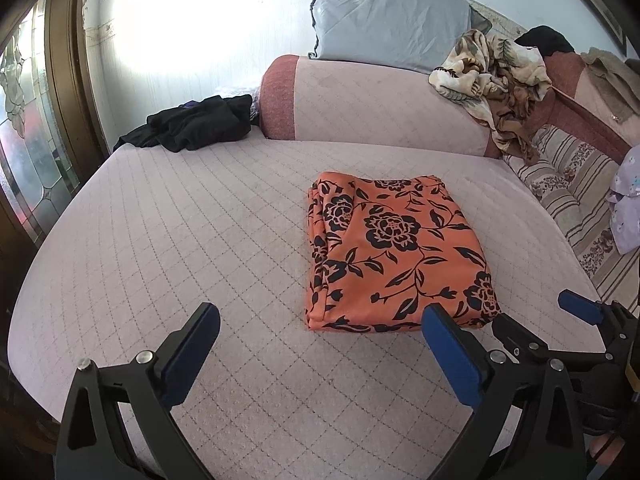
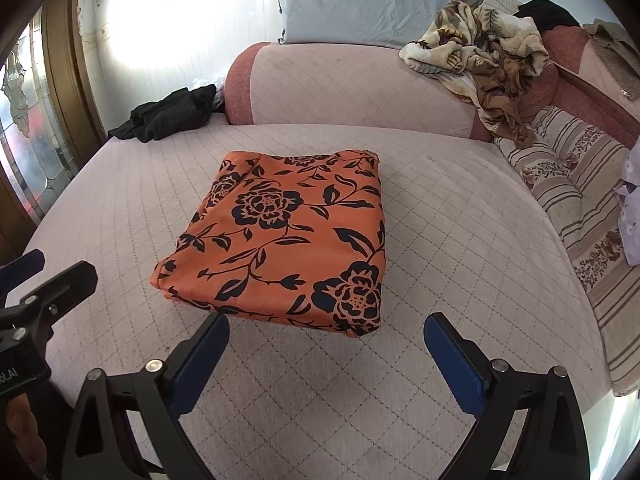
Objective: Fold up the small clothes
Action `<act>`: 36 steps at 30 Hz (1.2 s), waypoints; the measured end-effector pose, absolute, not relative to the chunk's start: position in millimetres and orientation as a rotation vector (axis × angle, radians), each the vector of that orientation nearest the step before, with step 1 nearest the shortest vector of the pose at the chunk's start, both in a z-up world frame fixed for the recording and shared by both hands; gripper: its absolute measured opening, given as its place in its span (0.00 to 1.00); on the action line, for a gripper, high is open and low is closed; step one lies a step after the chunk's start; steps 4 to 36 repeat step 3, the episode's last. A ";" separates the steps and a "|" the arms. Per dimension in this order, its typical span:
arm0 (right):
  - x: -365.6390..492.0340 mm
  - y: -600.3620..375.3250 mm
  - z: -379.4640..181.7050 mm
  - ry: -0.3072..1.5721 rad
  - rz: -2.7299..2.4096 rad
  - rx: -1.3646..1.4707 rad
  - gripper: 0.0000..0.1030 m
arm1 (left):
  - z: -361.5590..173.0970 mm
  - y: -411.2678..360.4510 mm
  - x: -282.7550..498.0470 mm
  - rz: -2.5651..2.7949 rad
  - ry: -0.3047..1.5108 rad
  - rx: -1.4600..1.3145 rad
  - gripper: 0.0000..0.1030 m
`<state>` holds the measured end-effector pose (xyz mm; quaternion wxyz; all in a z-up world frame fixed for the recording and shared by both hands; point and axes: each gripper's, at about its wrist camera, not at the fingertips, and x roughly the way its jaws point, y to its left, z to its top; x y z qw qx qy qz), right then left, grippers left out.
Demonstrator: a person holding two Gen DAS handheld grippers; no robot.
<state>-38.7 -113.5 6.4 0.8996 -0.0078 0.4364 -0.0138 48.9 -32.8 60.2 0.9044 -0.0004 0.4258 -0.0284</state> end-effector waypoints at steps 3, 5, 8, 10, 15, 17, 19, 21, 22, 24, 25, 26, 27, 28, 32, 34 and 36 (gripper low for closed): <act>-35.0 -114.1 6.0 0.905 -0.032 -0.016 0.96 | 62.3 -36.0 52.8 -0.044 0.864 0.021 0.98; -35.0 -114.1 6.0 0.905 -0.032 -0.016 0.96 | 62.3 -36.0 52.8 -0.044 0.864 0.021 0.98; -35.0 -114.1 6.0 0.905 -0.032 -0.016 0.96 | 62.3 -36.0 52.8 -0.044 0.864 0.021 0.98; -35.0 -114.1 6.0 0.905 -0.032 -0.016 0.96 | 62.3 -36.0 52.8 -0.044 0.864 0.021 0.98; -35.0 -114.1 6.0 0.905 -0.032 -0.016 0.96 | 62.3 -36.0 52.8 -0.044 0.864 0.021 0.98; -35.0 -114.1 6.0 0.905 -0.032 -0.016 0.96 | 62.3 -36.0 52.8 -0.044 0.864 0.021 0.98; -35.0 -114.1 6.0 0.905 -0.032 -0.016 0.96 | 62.3 -36.0 52.8 -0.044 0.864 0.021 0.98; -35.0 -114.1 6.0 0.905 -0.032 -0.016 0.96 | 62.3 -36.0 52.8 -0.044 0.864 0.021 0.98; -35.0 -114.1 6.0 0.905 -0.032 -0.016 0.96 | 62.3 -36.0 52.8 -0.044 0.864 0.021 0.98; -35.0 -114.1 6.0 0.905 -0.032 -0.016 0.96 | 62.3 -36.0 52.8 -0.044 0.864 0.021 0.98; -35.0 -114.1 6.0 0.905 -0.032 -0.016 0.96 | 62.3 -36.0 52.8 -0.044 0.864 0.021 0.98; -35.0 -114.1 6.0 0.905 -0.032 -0.016 0.96 | 62.3 -36.0 52.8 -0.044 0.864 0.021 0.98; -35.0 -114.1 6.0 0.905 -0.032 -0.016 0.96 | 62.3 -36.0 52.8 -0.044 0.864 0.021 0.98; -35.0 -114.1 6.0 0.905 -0.032 -0.016 0.96 | 62.3 -36.0 52.8 -0.044 0.864 0.021 0.98; -35.0 -114.1 6.0 0.905 -0.032 -0.016 0.96 | 62.3 -36.0 52.8 -0.044 0.864 0.021 0.98; -35.0 -114.1 6.0 0.905 -0.032 -0.016 0.96 | 62.3 -36.0 52.8 -0.044 0.864 0.021 0.98; -35.0 -114.1 6.0 0.905 -0.032 -0.016 0.96 | 62.3 -36.0 52.8 -0.044 0.864 0.021 0.98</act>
